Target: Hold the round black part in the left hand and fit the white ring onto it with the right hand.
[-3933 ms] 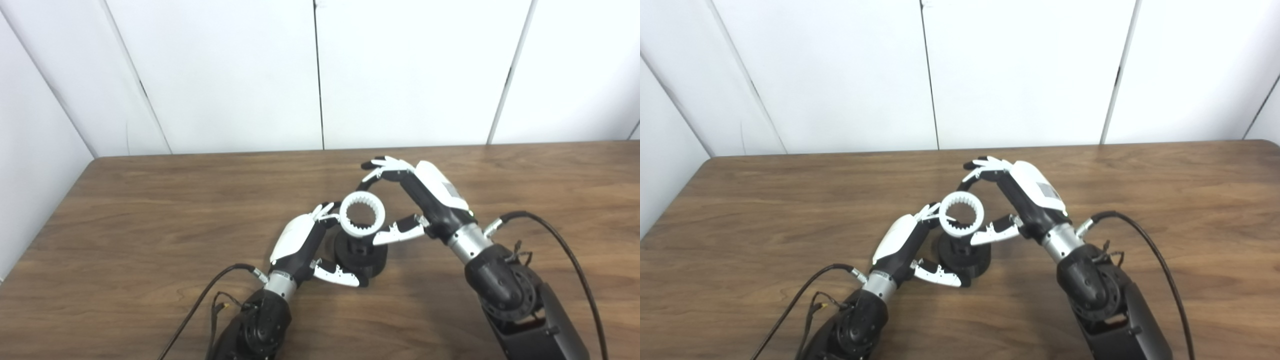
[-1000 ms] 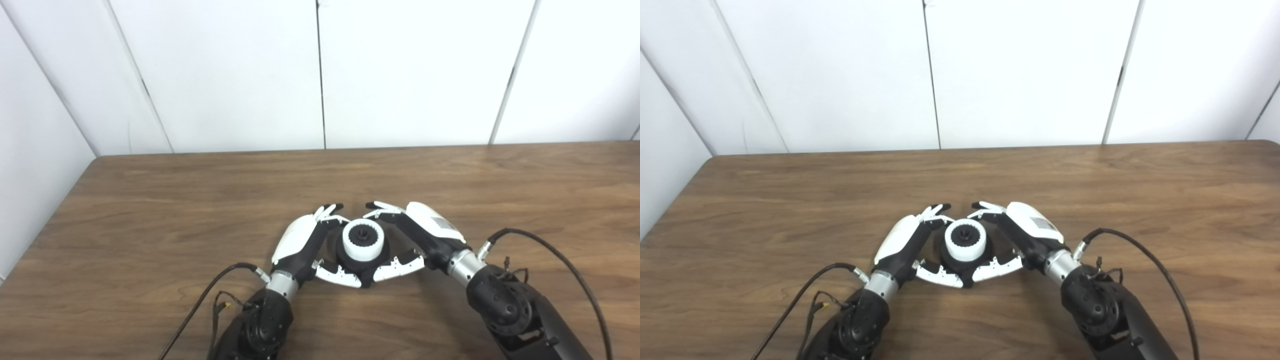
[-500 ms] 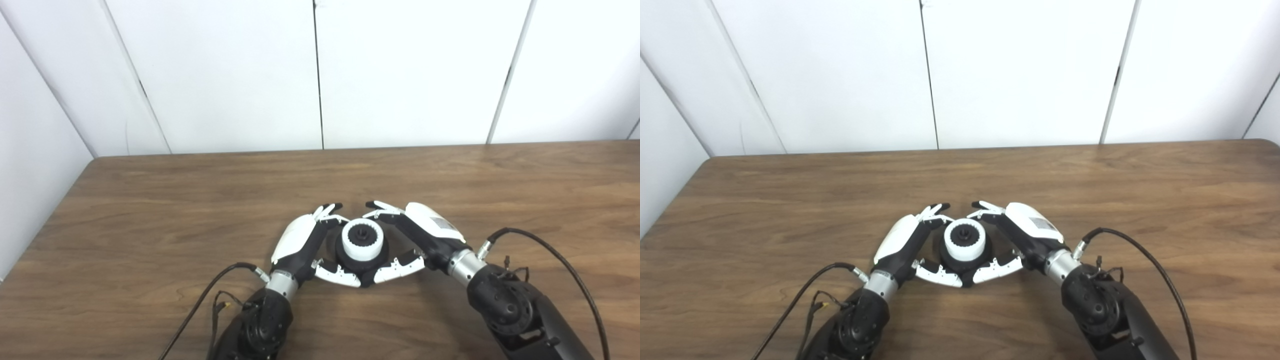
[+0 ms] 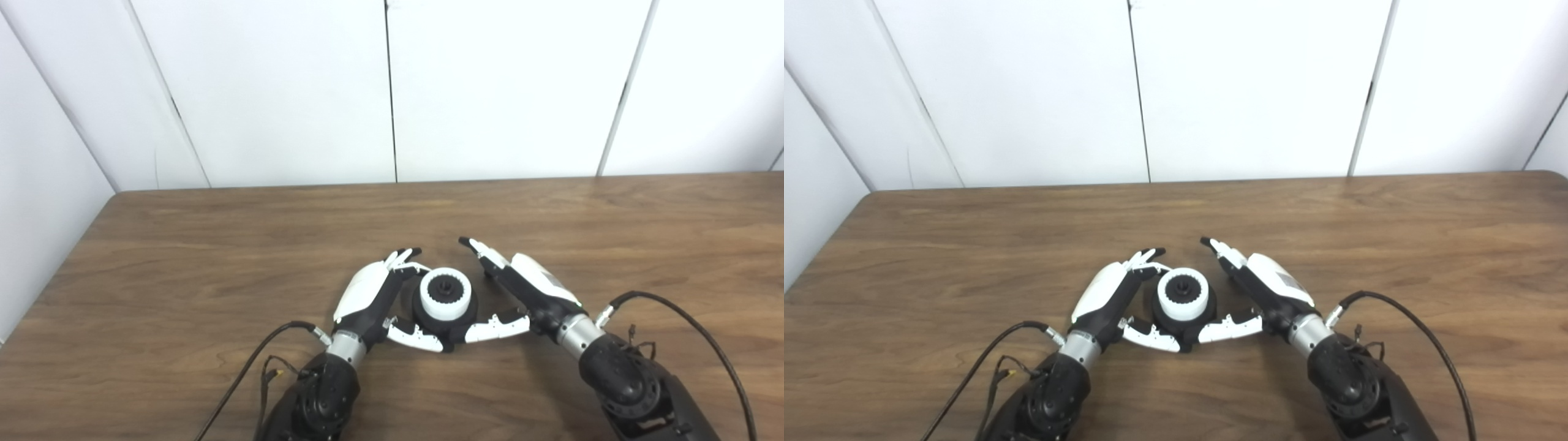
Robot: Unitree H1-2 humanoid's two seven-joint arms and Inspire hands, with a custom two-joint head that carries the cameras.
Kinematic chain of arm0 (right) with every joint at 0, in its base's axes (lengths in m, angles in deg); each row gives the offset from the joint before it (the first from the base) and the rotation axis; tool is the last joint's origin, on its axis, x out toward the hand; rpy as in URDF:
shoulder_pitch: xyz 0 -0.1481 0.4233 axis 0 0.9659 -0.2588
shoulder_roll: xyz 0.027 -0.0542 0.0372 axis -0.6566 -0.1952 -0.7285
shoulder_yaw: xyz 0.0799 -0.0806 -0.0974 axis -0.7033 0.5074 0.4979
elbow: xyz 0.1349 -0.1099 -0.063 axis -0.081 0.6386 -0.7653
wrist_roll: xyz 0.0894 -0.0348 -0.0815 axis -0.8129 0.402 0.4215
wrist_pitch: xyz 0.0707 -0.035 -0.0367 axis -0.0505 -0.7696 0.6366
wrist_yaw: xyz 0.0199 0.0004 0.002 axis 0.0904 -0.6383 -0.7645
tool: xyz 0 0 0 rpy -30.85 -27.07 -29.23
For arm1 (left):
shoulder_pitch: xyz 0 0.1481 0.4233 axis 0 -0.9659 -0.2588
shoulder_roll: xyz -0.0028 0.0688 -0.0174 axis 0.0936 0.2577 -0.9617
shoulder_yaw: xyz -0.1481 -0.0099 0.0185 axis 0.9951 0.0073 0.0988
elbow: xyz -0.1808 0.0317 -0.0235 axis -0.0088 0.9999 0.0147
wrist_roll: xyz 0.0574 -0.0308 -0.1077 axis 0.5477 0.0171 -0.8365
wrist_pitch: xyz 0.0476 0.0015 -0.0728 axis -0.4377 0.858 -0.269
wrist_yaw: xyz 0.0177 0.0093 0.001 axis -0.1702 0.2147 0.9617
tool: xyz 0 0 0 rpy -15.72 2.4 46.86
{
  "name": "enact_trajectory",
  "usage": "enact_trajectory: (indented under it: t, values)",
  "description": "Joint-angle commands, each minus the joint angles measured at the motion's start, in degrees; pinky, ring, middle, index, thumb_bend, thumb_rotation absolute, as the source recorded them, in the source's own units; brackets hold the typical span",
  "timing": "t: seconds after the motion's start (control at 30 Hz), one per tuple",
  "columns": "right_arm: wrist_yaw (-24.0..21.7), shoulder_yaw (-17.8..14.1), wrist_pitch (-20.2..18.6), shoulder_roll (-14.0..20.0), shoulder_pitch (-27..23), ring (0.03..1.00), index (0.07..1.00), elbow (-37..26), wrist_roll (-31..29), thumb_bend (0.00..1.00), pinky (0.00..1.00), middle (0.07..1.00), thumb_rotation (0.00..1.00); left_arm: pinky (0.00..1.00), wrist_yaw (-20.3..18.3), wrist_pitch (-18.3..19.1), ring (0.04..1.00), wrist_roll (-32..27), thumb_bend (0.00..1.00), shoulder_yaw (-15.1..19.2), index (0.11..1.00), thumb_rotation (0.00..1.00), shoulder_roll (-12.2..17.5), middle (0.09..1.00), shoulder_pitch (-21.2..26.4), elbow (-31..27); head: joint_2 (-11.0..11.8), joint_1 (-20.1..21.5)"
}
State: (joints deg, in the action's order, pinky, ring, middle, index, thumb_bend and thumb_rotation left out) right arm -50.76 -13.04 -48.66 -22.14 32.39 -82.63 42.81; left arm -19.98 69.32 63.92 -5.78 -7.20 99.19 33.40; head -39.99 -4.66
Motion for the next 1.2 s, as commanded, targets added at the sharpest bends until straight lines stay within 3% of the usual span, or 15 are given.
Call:
enact_trajectory:
  t: [0.0, 0.33, 0.47, 0.7, 1.17]
  values:
    - [2.0, -1.3, 0.5, 0.2, -0.8, 1.000, 1.000, 0.4, -0.1, 1.00, 0.86, 1.000, 0.54, 1.00, 0.1, -0.4, 1.000, 0.9, 0.89, 0.2, 0.625, 0.20, 0.4, 0.967, 1.2, -1.4, 0.0, 0.0]
    - [3.1, -2.4, 1.7, 0.7, 0.7, 0.973, 1.000, 0.5, -1.1, 1.00, 0.84, 1.000, 0.49, 0.99, 0.2, -0.7, 1.000, 0.7, 0.89, 0.7, 0.621, 0.20, 0.6, 0.968, 1.4, -1.5, -0.4, 0.4]
    - [3.1, -2.6, 3.3, 1.2, 1.5, 0.953, 0.931, 0.7, -1.7, 1.00, 0.84, 0.984, 0.44, 0.99, 0.1, -0.7, 1.000, 0.6, 0.89, 0.7, 0.617, 0.20, 0.7, 0.967, 1.4, -1.5, -0.5, 0.7]
    - [2.6, -2.9, 2.7, 1.6, 2.5, 0.948, 0.981, 0.4, -2.8, 1.00, 0.82, 0.995, 0.44, 0.99, -0.1, -0.6, 1.000, 0.5, 0.90, 0.8, 0.620, 0.20, 0.8, 0.965, 1.3, -1.7, -0.6, 1.6]
    - [3.3, -2.9, 3.5, 1.7, 3.0, 0.954, 0.986, 0.9, -2.9, 1.00, 0.84, 0.997, 0.43, 1.00, -0.3, -0.5, 1.000, 0.7, 0.89, 0.8, 0.623, 0.20, 0.9, 0.966, 1.0, -1.8, -0.6, 2.0]
